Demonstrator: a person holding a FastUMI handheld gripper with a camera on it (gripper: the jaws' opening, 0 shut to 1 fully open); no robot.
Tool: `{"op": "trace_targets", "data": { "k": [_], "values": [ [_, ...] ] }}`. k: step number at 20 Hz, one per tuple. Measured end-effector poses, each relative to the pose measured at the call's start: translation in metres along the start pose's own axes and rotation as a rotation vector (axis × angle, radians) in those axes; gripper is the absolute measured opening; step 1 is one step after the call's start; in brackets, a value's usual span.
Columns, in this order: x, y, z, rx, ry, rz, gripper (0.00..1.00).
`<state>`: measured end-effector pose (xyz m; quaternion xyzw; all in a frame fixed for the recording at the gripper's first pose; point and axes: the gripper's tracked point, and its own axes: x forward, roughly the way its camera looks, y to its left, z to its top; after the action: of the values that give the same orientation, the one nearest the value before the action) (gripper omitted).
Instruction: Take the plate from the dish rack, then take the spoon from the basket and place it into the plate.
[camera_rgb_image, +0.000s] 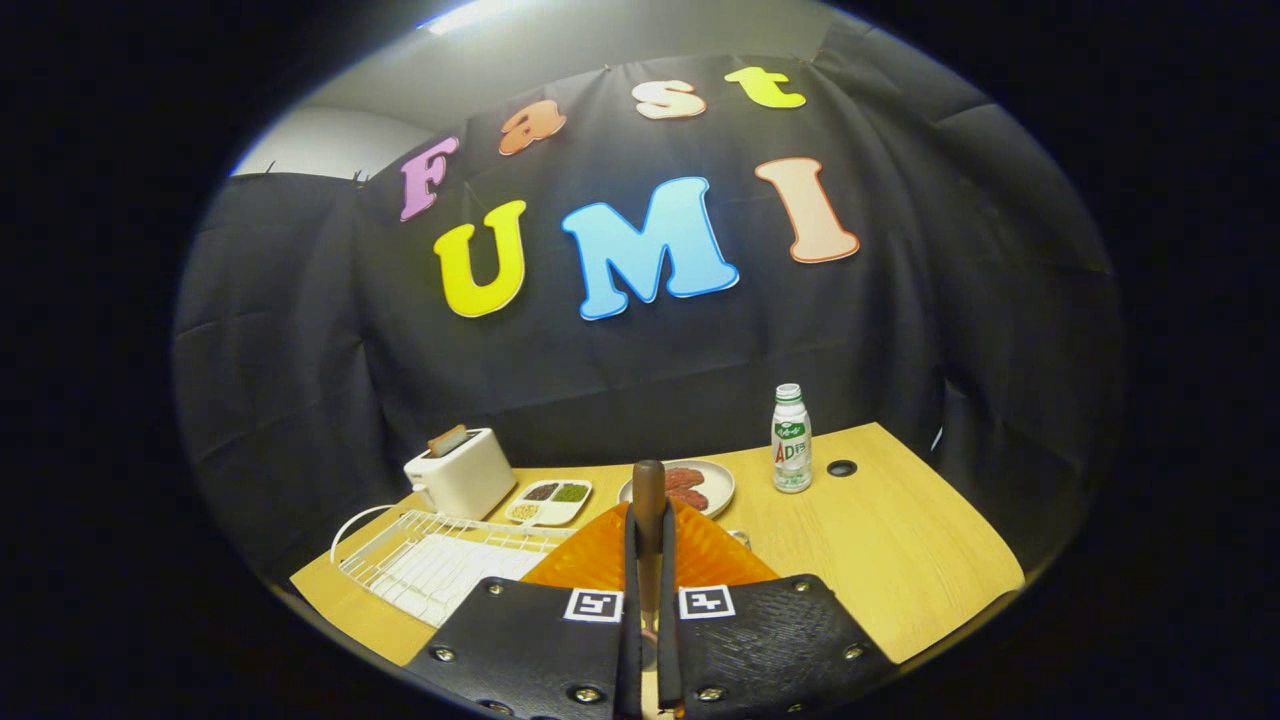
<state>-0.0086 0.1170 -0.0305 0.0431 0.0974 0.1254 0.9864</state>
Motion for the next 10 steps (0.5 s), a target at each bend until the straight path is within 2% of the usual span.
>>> {"op": "trace_targets", "data": {
  "k": [10],
  "values": [
    [-0.057,0.092,-0.087,0.023,0.079,0.223,0.06]
  ]
}}
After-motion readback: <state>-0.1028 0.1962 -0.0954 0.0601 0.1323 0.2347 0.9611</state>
